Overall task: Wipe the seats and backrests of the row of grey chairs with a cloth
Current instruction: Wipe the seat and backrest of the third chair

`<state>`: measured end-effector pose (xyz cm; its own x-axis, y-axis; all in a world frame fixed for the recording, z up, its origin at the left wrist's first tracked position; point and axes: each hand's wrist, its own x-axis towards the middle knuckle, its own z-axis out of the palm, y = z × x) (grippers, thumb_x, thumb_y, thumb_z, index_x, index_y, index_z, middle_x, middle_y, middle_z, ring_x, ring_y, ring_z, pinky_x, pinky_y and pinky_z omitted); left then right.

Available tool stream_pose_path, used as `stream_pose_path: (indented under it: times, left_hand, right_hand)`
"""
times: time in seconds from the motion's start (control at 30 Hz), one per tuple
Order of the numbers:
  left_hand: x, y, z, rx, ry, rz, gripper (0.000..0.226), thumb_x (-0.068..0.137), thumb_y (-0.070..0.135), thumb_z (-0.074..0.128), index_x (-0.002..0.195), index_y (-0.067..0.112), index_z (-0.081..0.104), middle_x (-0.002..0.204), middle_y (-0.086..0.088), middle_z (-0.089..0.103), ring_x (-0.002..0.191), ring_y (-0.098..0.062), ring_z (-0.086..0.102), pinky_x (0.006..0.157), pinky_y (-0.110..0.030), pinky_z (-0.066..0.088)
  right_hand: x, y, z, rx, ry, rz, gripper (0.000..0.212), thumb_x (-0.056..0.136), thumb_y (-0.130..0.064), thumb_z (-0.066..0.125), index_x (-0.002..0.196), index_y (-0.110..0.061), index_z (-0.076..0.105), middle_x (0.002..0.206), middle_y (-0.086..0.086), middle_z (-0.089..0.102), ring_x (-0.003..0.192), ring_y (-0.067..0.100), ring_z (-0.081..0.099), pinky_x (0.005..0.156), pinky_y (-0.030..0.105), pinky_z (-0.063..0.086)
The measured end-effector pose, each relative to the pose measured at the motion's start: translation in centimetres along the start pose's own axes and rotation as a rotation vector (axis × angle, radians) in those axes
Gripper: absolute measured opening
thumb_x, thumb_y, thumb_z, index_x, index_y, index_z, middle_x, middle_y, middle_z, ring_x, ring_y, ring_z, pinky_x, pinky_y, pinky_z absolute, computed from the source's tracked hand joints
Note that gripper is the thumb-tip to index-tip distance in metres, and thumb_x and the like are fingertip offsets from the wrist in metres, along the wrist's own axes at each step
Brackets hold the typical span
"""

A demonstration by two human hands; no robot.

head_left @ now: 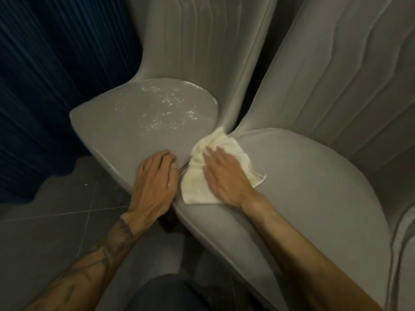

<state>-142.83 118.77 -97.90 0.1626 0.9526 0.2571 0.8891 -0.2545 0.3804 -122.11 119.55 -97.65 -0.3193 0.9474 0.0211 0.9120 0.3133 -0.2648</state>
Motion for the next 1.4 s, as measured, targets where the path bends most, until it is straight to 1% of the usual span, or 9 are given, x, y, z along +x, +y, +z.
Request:
stream_pose_path:
  times: [0.1, 0.3, 0.47, 0.57, 0.7, 0.83, 1.17, 1.3, 1.4]
  left_hand:
    - [0.0, -1.3, -0.6, 0.029, -0.024, -0.013, 0.062, 0.104, 0.037, 0.022, 0.133, -0.001, 0.062, 0.145, -0.022, 0.058, 0.134, -0.040, 0.054, 0.117, -0.049, 0.035]
    - [-0.2, -1.8, 0.0, 0.202, -0.029, 0.101, 0.056, 0.106, 0.038, 0.031, 0.138, 0.000, 0.058, 0.148, -0.023, 0.054, 0.137, -0.039, 0.052, 0.117, -0.052, 0.034]
    - [-0.1, -2.1, 0.3, 0.252, 0.002, 0.133, 0.054, 0.108, 0.039, 0.035, 0.139, 0.001, 0.057, 0.148, -0.023, 0.054, 0.136, -0.039, 0.051, 0.115, -0.050, 0.032]
    - [-0.1, -1.9, 0.4, 0.262, 0.019, 0.140, 0.051, 0.107, 0.037, 0.039, 0.137, 0.001, 0.058, 0.146, -0.023, 0.055, 0.133, -0.040, 0.053, 0.113, -0.051, 0.035]
    - [-0.1, -2.1, 0.4, 0.270, 0.006, 0.138, 0.053, 0.107, 0.039, 0.036, 0.137, 0.001, 0.058, 0.146, -0.023, 0.055, 0.133, -0.040, 0.053, 0.112, -0.051, 0.035]
    - [-0.2, -2.2, 0.4, 0.263, -0.031, 0.125, 0.057, 0.109, 0.043, 0.029, 0.139, 0.002, 0.056, 0.148, -0.024, 0.053, 0.134, -0.041, 0.051, 0.112, -0.054, 0.036]
    - [-1.0, 0.0, 0.0, 0.200, -0.045, 0.171, 0.055, 0.108, 0.038, 0.032, 0.141, 0.000, 0.054, 0.151, -0.025, 0.049, 0.139, -0.043, 0.045, 0.117, -0.056, 0.030]
    - [-0.8, 1.6, 0.6, 0.163, -0.036, 0.201, 0.053, 0.107, 0.035, 0.034, 0.140, -0.002, 0.053, 0.150, -0.026, 0.050, 0.138, -0.044, 0.046, 0.116, -0.056, 0.030]
    - [-0.5, 3.1, 1.1, 0.144, -0.037, 0.220, 0.051, 0.107, 0.035, 0.035, 0.138, -0.002, 0.054, 0.151, -0.026, 0.049, 0.137, -0.044, 0.047, 0.116, -0.056, 0.032]
  right_hand:
    - [-2.7, -2.0, 0.5, 0.002, -0.060, -0.174, 0.051, 0.112, -0.034, 0.032, 0.160, -0.018, 0.033, 0.170, 0.002, 0.026, 0.159, 0.023, 0.018, 0.129, 0.039, 0.011]
    - [-11.6, -1.3, -1.4, -0.015, -0.171, -0.185, 0.055, 0.113, -0.046, 0.024, 0.165, -0.031, 0.011, 0.173, -0.013, 0.002, 0.160, 0.007, -0.004, 0.130, 0.031, -0.002]
    - [-20.8, -0.4, -2.2, -0.076, -0.117, -0.112, 0.055, 0.110, -0.044, 0.033, 0.163, -0.027, 0.027, 0.172, -0.011, 0.017, 0.159, 0.010, 0.014, 0.127, 0.032, 0.012]
    - [-18.9, -2.4, -1.3, -0.045, -0.113, -0.058, 0.057, 0.110, -0.046, 0.031, 0.163, -0.026, 0.026, 0.171, -0.008, 0.016, 0.159, 0.016, 0.017, 0.126, 0.036, 0.017]
    - [-11.0, -5.8, 0.7, -0.078, -0.096, -0.039, 0.058, 0.112, -0.048, 0.018, 0.166, -0.030, 0.004, 0.173, -0.009, -0.003, 0.161, 0.014, -0.003, 0.127, 0.031, -0.005]
    - [-7.0, -6.7, 1.5, -0.049, -0.087, 0.039, 0.058, 0.112, -0.045, 0.023, 0.166, -0.027, 0.009, 0.174, -0.007, 0.003, 0.161, 0.014, 0.000, 0.129, 0.040, 0.005]
    - [-19.9, -1.7, 0.3, 0.007, -0.060, 0.128, 0.059, 0.111, -0.053, 0.020, 0.163, -0.039, -0.005, 0.171, -0.019, -0.009, 0.156, -0.001, -0.016, 0.122, 0.021, -0.017]
    - [-27.8, 0.1, -1.1, 0.067, -0.042, 0.243, 0.057, 0.108, -0.057, 0.015, 0.157, -0.046, -0.012, 0.167, -0.026, -0.016, 0.156, -0.003, -0.015, 0.127, 0.024, -0.011]
    - [-33.0, 1.2, -2.0, 0.050, 0.081, 0.314, 0.058, 0.109, -0.044, 0.027, 0.163, -0.027, 0.013, 0.172, -0.010, 0.010, 0.161, 0.011, 0.008, 0.129, 0.034, 0.009]
